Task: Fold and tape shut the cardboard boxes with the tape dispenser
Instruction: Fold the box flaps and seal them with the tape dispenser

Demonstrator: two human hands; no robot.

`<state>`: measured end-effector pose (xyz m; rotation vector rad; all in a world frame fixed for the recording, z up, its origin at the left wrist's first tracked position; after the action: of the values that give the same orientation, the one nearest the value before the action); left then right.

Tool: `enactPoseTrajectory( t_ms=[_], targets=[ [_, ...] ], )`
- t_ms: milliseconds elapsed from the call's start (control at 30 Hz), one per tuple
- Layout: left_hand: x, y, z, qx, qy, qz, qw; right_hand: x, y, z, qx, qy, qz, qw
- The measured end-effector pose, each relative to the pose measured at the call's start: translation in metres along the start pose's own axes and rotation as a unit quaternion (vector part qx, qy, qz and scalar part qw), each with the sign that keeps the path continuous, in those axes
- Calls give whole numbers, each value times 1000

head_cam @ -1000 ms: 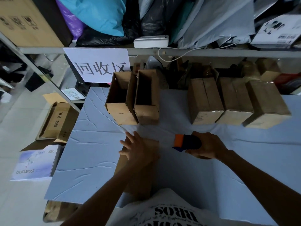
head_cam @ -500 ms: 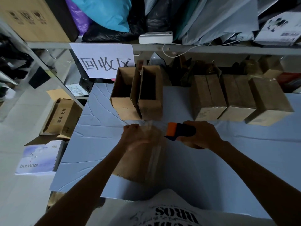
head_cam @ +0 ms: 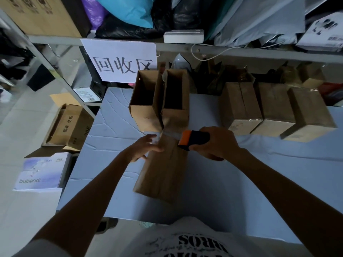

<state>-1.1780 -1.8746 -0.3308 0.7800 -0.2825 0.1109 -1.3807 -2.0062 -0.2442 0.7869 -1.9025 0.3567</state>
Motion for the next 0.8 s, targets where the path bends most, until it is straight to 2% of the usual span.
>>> enactPoseTrajectory(
  t_ms=[67,167,267,367,533,800],
  targets=[
    [18,5,15,-27,-33,84,996,-3,-6,-7,4,10,2,1000],
    [14,19,42,-49,-232,229,944,-8,-13,-14,3,26,3,1000],
    [-27,23,40,20,-307,251,918,-7,-16,-21,-2,32,4,999],
    [-32,30,41,2,-366,347,864,-8,-15,-25,-9,14,9,1000],
    [-14,30,27,-30,-316,355,879,-17,-14,-21,-26,-54,-6,998],
    [-8,25,26,-36,-337,330,881,-19,4,-8,-12,-82,-19,996]
  ],
)
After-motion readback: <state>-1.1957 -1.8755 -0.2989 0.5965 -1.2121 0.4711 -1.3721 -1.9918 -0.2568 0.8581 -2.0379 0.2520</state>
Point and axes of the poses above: each hand's wrist, its own y-axis away from the middle knuckle, its own x-axis out of the back of the hand, z = x × y, the point moved 9 cm from there along -y, towards the middle knuckle, and after that the axes turned 5 degrees about -y, right-handed, at the moved point
